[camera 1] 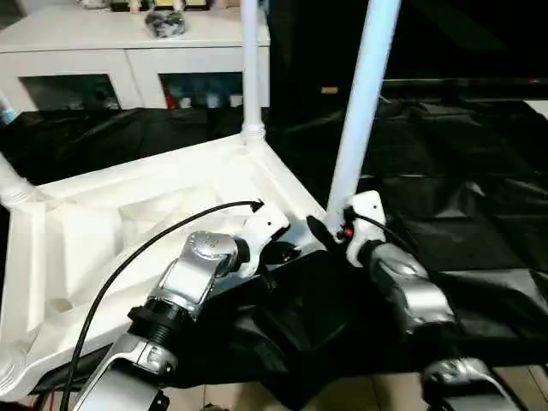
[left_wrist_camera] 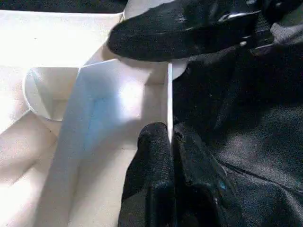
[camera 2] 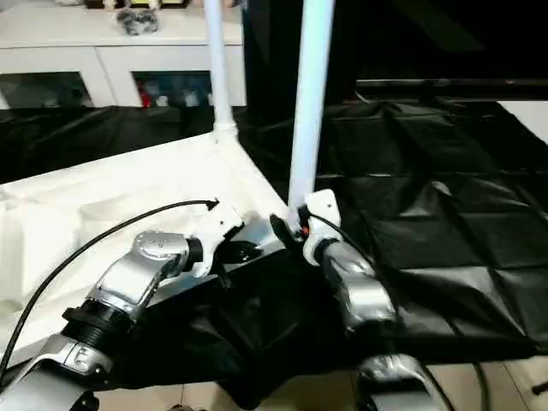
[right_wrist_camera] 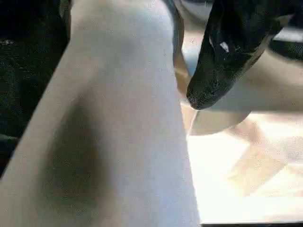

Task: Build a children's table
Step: Rotate leg to tighten

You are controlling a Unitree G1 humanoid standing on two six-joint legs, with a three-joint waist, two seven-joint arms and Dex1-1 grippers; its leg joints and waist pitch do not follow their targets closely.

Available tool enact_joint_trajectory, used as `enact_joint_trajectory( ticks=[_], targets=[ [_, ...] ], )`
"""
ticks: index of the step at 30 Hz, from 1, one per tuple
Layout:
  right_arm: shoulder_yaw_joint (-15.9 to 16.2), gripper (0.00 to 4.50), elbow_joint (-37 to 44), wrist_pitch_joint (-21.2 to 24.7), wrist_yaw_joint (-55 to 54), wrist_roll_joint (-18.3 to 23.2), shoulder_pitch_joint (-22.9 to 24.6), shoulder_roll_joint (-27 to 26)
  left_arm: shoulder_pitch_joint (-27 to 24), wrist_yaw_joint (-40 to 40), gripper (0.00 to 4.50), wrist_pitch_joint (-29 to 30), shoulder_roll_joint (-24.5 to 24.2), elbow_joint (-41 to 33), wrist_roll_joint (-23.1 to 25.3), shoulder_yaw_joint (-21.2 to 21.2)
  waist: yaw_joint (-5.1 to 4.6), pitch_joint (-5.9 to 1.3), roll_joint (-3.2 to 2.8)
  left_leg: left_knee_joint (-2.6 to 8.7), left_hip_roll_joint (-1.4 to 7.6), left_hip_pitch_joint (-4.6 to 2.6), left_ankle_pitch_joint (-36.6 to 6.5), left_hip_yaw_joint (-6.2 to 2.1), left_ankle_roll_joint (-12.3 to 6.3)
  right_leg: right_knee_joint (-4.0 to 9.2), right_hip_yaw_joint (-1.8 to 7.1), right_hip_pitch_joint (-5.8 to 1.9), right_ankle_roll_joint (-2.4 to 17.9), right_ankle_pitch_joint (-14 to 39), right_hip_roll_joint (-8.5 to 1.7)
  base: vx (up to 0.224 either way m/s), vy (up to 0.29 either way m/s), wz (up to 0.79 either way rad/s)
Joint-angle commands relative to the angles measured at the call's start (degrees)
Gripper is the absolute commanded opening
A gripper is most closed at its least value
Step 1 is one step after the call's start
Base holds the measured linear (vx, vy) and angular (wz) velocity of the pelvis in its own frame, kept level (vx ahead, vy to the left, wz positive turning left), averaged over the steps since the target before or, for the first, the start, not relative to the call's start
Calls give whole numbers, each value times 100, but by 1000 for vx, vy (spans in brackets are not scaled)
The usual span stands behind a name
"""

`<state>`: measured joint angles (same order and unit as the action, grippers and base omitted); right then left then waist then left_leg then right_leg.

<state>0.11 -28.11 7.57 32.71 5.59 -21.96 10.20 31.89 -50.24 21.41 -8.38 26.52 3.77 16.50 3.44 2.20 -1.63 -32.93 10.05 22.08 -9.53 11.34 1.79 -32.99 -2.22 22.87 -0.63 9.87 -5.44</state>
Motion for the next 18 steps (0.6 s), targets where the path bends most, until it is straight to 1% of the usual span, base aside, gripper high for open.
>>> enact_joint_trajectory(
  ticks=[1, 2, 3, 4, 5, 6, 7, 8, 9, 10, 11, 13, 14, 16, 17, 18],
  targets=[
    [251, 373, 379, 223, 856, 292, 320, 160, 200, -105, 0, -378, 173, -194, -245, 18, 47, -293, 77, 427, 297, -212, -2155, -116, -144, 501, 184, -90, 826, 2123, -253, 0, 0, 0],
    [174, 373, 720, 262, 1267, 463, 522, 446, 210, -115, 0, -381, 170, -168, -231, 4, 67, -288, 97, 420, 295, -220, -2118, -98, -180, 501, 190, -93, 842, 2020, -238, 0, 0, 0],
    [65, 373, 1047, 348, 1716, 675, 733, 783, 217, -121, 0, -390, 166, -148, -218, -2, 82, -296, 94, 416, 294, -174, -1935, -101, -242, 465, 193, -129, 924, 1876, -263, 0, 0, 0],
    [65, 373, 1047, 348, 1716, 675, 733, 783, 217, -121, 0, -390, 166, -148, -218, -2, 88, -306, 107, 413, 286, -131, -1791, -103, -288, 447, 188, -181, 926, 1759, -262, 0, 0, 0],
    [-43, 373, 1318, 451, 2133, 867, 942, 1147, 217, -129, 0, -399, 159, -141, -222, -2, 121, -313, 100, 401, 289, -105, -1576, -114, -362, 418, 172, -209, 973, 1597, -266, 0, 0, 0],
    [-122, 373, 1482, 520, 2439, 1015, 1097, 1441, 215, -131, 0, -416, 153, -130, -228, 4, 150, -315, 94, 379, 295, -111, -1537, -103, -446, 418, 174, -188, 995, 1580, -275, 0, 0, 0],
    [-122, 373, 1482, 520, 2439, 1015, 1097, 1441, 215, -131, 0, -416, 153, -130, -228, 4, 152, -320, 111, 370, 293, -82, -1472, -112, -504, 409, 164, -220, 1012, 1567, -284, 0, 0, 0],
    [-235, 373, 1612, 643, 2710, 1149, 1254, 1745, 204, -160, 0, -452, 136, -118, -231, 26, 146, -317, 94, 373, 289, -73, -1438, -114, -539, 428, 147, -228, 1020, 1600, -279, 0, 0, 0],
    [-389, 373, 1705, 725, 2934, 1251, 1419, 2054, 180, -230, 0, -500, 117, -113, -246, 53, 155, -324, 92, 353, 294, -85, -1394, -111, -562, 428, 145, -218, 1058, 1581, -281, 0, 0, 0],
    [-424, 373, 1731, 755, 2969, 1272, 1456, 2116, 172, -258, 0, -512, 111, -116, -253, 61, 155, -324, 92, 353, 294, -85, -1394, -111, -562, 428, 145, -218, 1058, 1581, -281, 0, 0, 0],
    [-530, 373, 1865, 916, 3064, 1395, 1576, 2302, 144, -393, 0, -581, 81, -136, -269, 100, 157, -326, 91, 336, 287, -84, -1286, -102, -616, 420, 147, -218, 1113, 1527, -273, 0, 0, 0],
    [-566, 373, 2015, 1046, 3104, 1499, 1648, 2354, 116, -473, 0, -627, 50, -166, -270, 133, 153, -328, 87, 331, 286, -70, -1242, -104, -644, 411, 139, -222, 1131, 1527, -274, 0, 0, 0],
    [-580, 373, 2274, 1249, 3175, 1658, 1748, 2407, 78, -578, 0, -704, 13, -214, -273, 165, 159, -315, 97, 336, 286, -75, -1296, -105, -659, 441, 131, -217, 1058, 1750, -278, 0, 0, 0],
    [-534, 373, 2414, 1325, 3194, 1739, 1776, 2383, 56, -594, 0, -766, 9, -249, -287, 158, 154, -310, 87, 344, 293, -77, -1352, -111, -637, 450, 128, -205, 1020, 1905, -281, 0, 0, 0],
    [-467, 373, 2592, 1423, 3222, 1841, 1791, 2333, 35, -575, 0, -835, 10, -292, -307, 143, 157, -317, 120, 347, 304, -85, -1346, -116, -599, 445, 125, -200, 986, 1972, -281, 0, 0, 0],
    [-423, 377, 2653, 1467, 3194, 1876, 1766, 2282, 32, -528, 28, -755, 41, -323, -364, 78, 159, -311, 104, 353, 308, -86, -1355, -117, -585, 446, 128, -189, 989, 1983, -280, 0, 0, 0]
  ],
)
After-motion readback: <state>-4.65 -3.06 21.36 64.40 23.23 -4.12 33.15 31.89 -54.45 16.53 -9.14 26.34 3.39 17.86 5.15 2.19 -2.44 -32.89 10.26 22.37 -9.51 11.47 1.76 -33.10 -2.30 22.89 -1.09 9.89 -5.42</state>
